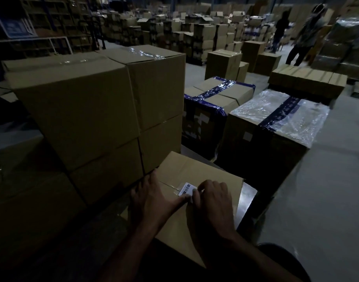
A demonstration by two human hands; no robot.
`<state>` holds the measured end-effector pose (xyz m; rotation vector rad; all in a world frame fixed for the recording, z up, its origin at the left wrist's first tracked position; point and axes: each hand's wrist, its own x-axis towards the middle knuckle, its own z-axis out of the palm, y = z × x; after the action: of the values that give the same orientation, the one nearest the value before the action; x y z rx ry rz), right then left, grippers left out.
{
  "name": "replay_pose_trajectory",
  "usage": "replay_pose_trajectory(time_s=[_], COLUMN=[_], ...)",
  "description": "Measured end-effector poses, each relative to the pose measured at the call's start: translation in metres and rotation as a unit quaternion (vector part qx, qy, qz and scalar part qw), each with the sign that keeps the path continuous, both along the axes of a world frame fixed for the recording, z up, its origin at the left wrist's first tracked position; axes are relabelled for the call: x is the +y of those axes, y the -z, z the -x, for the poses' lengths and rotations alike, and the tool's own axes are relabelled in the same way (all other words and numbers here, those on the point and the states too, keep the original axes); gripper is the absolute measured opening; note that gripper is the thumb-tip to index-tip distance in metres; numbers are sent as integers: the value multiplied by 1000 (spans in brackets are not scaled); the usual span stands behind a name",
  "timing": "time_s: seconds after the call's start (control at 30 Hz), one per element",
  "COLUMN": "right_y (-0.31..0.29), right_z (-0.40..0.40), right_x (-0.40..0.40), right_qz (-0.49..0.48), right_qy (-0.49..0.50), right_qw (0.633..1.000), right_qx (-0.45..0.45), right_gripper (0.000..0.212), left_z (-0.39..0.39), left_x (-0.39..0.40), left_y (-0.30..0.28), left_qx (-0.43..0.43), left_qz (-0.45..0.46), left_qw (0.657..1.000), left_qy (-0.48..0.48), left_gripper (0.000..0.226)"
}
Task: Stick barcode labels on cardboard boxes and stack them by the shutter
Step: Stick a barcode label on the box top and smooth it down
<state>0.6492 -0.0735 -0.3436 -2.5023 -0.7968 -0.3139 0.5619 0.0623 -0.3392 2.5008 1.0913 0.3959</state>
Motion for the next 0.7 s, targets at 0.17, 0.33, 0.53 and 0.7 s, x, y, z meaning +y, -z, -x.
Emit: replay_pose_trajectory(time_s=[0.17,0.33,0.53,0.7], right_y=[2,-7,-3,1], right_z=[-9,-1,-11,-15], right_x=[-10,-21,-11,-3], right_qz=[-21,-35,13,37], right_qy=[-3,-37,-22,2], right_qw=[1000,999,1000,999], right_qx=[7,7,7,-1], right_gripper=[12,13,11,12], left_z=[1,2,0,0], left_x=[1,2,1,0], left_y=[-1,2,1,-5], left_qx=[4,-5,-2,-2], left_qz=[-5,-6,-1,19], left_qw=[1000,1000,1000,1000], left_qy=[-3,-3,-7,-2], left_gripper=[138,138,140,144])
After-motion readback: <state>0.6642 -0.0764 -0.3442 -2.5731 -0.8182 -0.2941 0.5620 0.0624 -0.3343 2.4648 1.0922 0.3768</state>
